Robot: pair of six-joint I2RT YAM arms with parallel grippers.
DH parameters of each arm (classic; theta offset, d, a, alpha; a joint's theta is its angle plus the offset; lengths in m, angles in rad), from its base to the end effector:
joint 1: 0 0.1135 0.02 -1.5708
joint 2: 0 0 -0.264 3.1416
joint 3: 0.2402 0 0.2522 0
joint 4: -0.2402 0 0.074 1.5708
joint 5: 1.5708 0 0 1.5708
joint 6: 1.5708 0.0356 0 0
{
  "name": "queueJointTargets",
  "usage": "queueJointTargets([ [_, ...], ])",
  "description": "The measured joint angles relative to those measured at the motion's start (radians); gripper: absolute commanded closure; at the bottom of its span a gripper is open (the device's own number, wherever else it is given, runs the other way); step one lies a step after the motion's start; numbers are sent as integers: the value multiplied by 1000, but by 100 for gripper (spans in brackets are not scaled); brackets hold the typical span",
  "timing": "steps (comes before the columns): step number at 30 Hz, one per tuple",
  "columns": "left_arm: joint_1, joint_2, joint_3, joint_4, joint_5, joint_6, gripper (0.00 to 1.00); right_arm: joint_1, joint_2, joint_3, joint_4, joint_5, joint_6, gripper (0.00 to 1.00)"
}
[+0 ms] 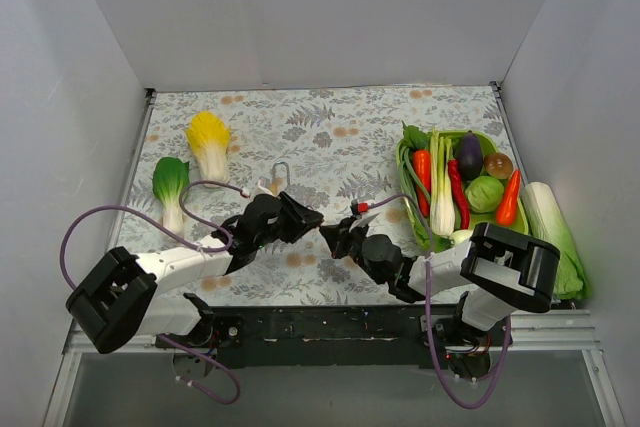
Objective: Unlock with the key
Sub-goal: Unlock the lock.
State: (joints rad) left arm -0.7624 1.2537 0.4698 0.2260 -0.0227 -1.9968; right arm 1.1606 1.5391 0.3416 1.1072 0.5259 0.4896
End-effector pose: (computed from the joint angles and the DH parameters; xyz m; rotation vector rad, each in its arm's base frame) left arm 0.1788 -0.1697 0.1759 -1.5076 2.0962 -1.4006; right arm 0.1206 0.2324 0.1617 -0.1615 1.7064 0.8130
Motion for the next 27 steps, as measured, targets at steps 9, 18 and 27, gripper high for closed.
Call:
queueJointTargets([
  [9, -11, -20, -49, 80, -15, 0, 100, -26, -14, -19, 18, -60, 17, 99],
  [18, -13, 14, -73, 233, 5, 0, 100, -145, -81, -54, 17, -264, 83, 99],
  [27, -13, 35, -81, 303, 32, 6, 100, -270, -101, -63, 14, -521, 183, 99],
])
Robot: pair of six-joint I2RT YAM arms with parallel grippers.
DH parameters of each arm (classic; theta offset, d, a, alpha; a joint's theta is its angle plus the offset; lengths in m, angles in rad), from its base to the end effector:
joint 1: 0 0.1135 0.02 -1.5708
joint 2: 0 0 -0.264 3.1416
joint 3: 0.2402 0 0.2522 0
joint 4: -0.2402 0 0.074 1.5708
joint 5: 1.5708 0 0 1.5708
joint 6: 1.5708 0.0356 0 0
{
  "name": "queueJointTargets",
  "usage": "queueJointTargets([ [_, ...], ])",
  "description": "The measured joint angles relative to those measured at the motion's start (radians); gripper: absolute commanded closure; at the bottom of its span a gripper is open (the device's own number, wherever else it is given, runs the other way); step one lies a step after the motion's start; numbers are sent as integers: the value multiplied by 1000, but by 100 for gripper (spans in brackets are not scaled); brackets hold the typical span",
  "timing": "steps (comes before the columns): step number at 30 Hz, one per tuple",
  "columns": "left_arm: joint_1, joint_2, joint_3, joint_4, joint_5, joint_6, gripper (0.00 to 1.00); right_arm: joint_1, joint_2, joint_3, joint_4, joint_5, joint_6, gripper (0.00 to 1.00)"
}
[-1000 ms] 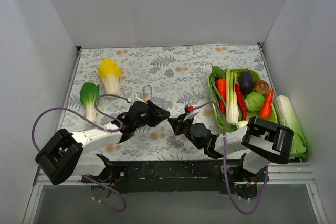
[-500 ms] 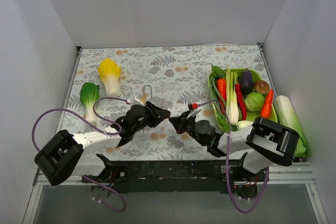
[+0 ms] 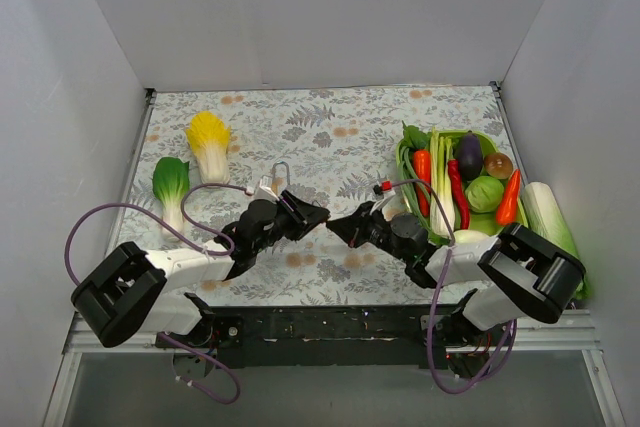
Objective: Unlock with the key
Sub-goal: Unlock the lock.
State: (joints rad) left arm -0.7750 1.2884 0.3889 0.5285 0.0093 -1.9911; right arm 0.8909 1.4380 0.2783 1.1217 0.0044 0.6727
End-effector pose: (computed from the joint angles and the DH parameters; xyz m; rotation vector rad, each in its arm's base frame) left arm 0.1769 -0.1737 0.1728 -1.3862 2.0052 -1.6401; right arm 0.1557 0.1923 0.1704 -0.1866 1.7374 1.1825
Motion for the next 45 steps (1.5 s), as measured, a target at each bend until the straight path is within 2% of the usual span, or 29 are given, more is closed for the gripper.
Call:
queueJointTargets([
  [8, 0, -15, 1, 3, 45, 5, 100, -61, -21, -15, 8, -140, 112, 99],
  [18, 2, -99, 6, 2, 65, 24, 100, -87, -64, -15, 63, -206, 194, 99],
  [23, -3, -144, 73, -165, 62, 21, 100, -84, -128, -15, 5, -203, 151, 99],
  [26, -16, -154, 104, -243, 49, 17, 100, -62, -198, -7, -115, -161, 54, 87],
  [27, -20, -154, 104, -255, 45, 13, 100, -52, -213, -5, -129, -157, 41, 79],
  [29, -26, -153, 104, -286, 38, 9, 100, -15, -238, 10, -211, -119, -26, 72],
  [30, -28, -153, 102, -301, 34, 8, 100, 5, -245, 20, -239, -100, -56, 65],
  [33, -32, -153, 102, -338, 20, 2, 100, 51, -252, 32, -285, -53, -118, 54],
  [45, -40, -175, 102, -387, -14, -6, 100, 116, -222, 33, -251, 55, -182, 51],
])
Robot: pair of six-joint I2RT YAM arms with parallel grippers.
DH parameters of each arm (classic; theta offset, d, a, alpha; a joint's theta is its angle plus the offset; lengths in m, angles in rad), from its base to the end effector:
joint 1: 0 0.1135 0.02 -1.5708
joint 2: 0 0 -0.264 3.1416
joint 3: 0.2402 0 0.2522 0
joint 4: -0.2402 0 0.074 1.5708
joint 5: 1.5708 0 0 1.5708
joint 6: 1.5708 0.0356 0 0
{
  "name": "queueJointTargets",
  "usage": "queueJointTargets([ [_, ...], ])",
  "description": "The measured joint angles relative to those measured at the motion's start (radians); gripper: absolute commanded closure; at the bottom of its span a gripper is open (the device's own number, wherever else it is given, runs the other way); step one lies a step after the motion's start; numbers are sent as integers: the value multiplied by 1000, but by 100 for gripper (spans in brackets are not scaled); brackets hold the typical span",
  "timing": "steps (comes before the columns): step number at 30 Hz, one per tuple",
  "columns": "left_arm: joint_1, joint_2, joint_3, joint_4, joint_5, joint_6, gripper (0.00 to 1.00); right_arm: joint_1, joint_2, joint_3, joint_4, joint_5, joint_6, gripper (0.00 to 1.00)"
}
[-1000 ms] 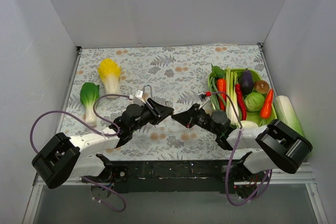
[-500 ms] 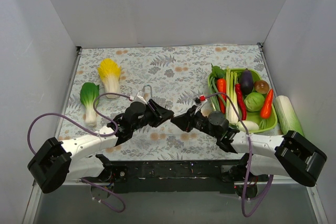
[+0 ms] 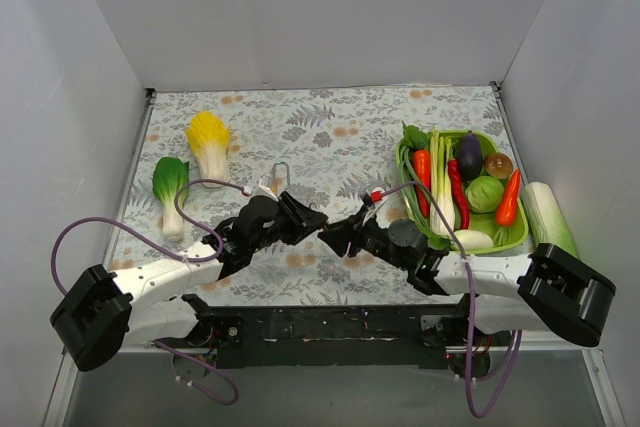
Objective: Unlock with the key
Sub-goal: Unlock the lock.
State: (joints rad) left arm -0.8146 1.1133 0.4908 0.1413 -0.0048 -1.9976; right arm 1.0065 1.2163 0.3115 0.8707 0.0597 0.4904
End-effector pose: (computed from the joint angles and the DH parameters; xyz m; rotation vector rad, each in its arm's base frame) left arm 0.1611 -0.1705 0.2055 -1.4235 2.1126 -1.5218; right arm 0.1282 0.1986 0.2018 -0.3911 1.6762 1.0939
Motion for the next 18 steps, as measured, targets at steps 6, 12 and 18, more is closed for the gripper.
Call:
queueJointTargets([
  [6, 2, -2, -1, -12, -30, 1, 100, 8, 67, 11, 57, 43, -1, 48],
  [12, -7, -47, -11, -14, -7, 0, 100, 4, 72, 22, 55, 120, -11, 43],
  [18, -7, -62, -21, -5, -13, -2, 100, 6, 66, 27, 51, 132, -11, 47],
])
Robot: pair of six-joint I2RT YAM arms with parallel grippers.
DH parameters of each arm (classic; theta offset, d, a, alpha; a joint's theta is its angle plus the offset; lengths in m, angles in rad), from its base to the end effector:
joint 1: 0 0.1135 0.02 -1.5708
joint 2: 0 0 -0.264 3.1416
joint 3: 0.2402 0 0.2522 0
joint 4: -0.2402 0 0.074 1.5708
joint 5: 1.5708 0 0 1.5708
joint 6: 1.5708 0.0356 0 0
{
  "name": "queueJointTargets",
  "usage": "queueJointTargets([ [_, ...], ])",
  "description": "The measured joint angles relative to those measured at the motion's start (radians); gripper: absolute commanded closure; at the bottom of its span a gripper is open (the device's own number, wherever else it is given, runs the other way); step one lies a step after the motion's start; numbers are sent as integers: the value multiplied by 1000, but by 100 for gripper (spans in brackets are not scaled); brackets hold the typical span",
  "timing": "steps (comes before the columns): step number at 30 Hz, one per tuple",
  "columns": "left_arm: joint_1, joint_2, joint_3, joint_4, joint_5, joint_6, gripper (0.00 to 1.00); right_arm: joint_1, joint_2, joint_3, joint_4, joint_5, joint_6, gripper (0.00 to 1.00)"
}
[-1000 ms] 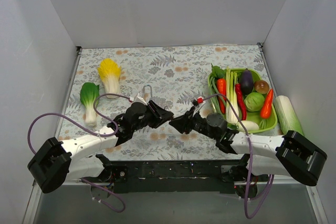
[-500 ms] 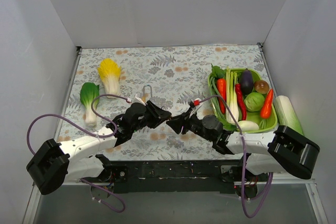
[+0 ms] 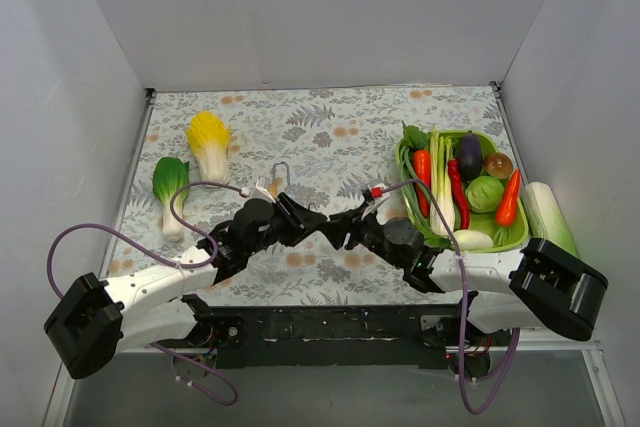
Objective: Unlock with the key
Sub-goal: Unlock the lock.
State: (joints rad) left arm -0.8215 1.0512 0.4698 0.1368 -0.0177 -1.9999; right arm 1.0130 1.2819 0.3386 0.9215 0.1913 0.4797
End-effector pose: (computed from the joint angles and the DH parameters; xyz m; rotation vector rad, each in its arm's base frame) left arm 0.1541 -0.1647 0.2111 -1.4068 2.0795 -1.5611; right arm 0.1360 0.2052 0.2011 -0.2903 1.6611 0.9971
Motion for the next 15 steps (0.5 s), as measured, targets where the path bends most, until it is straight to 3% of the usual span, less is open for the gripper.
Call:
queueJointTargets([
  [11, 2, 26, 0, 35, -3, -1, 100, 16, 97, 21, 93, -16, 10, 63],
  [14, 5, 25, 0, 40, -10, -2, 100, 18, 111, 26, 117, -16, 10, 75],
  [15, 5, 26, 0, 44, -10, -2, 100, 19, 111, 26, 124, -15, 10, 86],
])
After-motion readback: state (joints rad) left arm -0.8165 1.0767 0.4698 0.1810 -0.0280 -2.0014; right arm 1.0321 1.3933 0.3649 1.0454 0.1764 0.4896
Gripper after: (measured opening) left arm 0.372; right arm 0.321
